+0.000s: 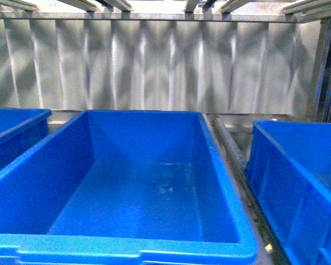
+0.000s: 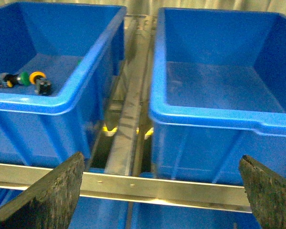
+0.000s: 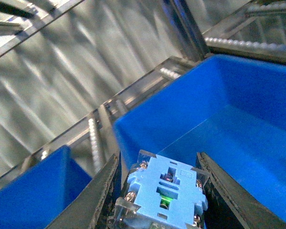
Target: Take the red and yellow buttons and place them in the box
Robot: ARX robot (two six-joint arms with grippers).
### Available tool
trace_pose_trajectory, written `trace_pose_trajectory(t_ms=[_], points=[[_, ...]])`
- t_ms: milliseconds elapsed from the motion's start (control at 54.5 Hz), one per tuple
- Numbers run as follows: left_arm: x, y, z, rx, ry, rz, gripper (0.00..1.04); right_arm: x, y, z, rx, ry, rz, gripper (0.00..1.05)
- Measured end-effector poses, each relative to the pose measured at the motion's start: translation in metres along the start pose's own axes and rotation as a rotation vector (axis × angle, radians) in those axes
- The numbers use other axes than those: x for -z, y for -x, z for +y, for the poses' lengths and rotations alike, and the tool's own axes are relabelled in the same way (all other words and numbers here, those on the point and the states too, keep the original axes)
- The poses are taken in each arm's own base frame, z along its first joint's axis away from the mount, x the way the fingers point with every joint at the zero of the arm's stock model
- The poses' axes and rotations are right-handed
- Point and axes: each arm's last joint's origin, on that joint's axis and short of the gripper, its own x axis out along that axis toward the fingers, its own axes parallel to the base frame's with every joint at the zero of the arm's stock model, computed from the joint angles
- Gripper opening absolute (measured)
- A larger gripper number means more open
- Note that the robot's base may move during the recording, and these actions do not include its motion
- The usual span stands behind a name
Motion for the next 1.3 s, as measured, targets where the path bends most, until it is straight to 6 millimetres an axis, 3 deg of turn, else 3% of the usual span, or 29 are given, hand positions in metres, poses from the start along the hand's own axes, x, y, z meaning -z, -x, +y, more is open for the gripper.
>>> trace_pose_trajectory(t_ms=[165,404,514,679,1082,1266,1302], points=[[0.0,0.0,0.0,0.006,-0.002,0.0,0.97,0.007,-0.029,-0.006,0.035,0.115,0.058,0.39],[0.0,0.0,0.0,0.001,-0.002,0.001,0.97,0.014,-0.095,-0.005,0.058,0.273,0.219,0.39],[0.0,0.0,0.0,-0.002,-0.002,0.001,0.97,0.029,-0.143,-0.022,0.126,0.313,0.353,0.39],[0.0,0.0,0.0,-0.002,-0.002,0.001,0.97,0.063,-0.184,-0.038,0.19,0.45,0.543,0.39],[0.0,0.0,0.0,-0.002,-0.002,0.001,0.97,0.125,-0.207,-0.073,0.25,0.639,0.749,0.39],[0.0,0.0,0.0,-0.002,-0.002,0.001,0.97,0.126,-0.211,-0.072,0.26,0.694,0.713,0.63],[0.0,0.0,0.0,-0.002,-0.002,0.001,0.97,0.126,-0.211,-0.071,0.256,0.706,0.696,0.72]])
